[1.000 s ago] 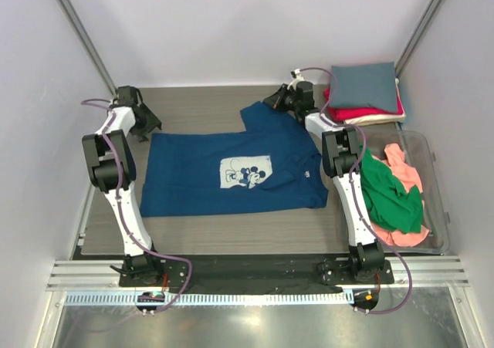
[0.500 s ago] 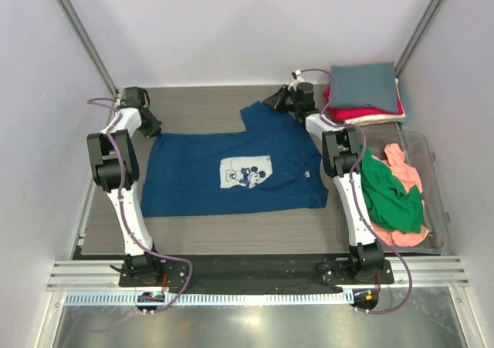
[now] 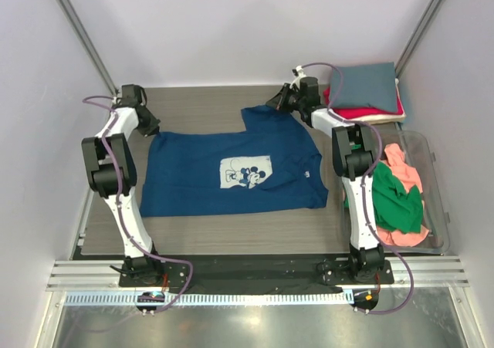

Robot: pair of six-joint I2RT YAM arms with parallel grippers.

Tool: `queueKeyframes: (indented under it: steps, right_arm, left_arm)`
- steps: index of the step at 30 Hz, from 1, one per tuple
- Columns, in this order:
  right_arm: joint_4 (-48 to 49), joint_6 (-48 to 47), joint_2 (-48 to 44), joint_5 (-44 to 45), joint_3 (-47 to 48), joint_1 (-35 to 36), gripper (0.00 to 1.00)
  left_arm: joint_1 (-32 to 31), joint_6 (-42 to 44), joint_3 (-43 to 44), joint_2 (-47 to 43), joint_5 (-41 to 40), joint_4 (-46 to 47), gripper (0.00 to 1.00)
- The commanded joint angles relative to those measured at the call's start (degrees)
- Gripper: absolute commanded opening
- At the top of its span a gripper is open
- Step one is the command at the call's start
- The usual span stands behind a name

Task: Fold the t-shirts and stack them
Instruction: Fold the tshirt

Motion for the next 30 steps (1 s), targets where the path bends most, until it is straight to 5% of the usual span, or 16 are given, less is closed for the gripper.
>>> queueKeyframes:
  steps: [1,19,30]
  right_arm:
    - [0.6,-3.4,-11.8,0.4,-5.0,0.7,0.01]
    - [-2.3,-7.8,-50.9,6.9,-48.3,2.1,0.01]
    - [-10.2,-6.0,-70.4,9.2,-61.8,4.0,0.01]
  left_arm:
    - [0.0,1.0,-1.8,-6.9,2.7,0.4,0.00]
    - [3.4,3.6,-16.2,-19.8,4.3,0.9,0.00]
    - [3.8,4.9,-19.4,-22.2,5.1,-0.9,0.00]
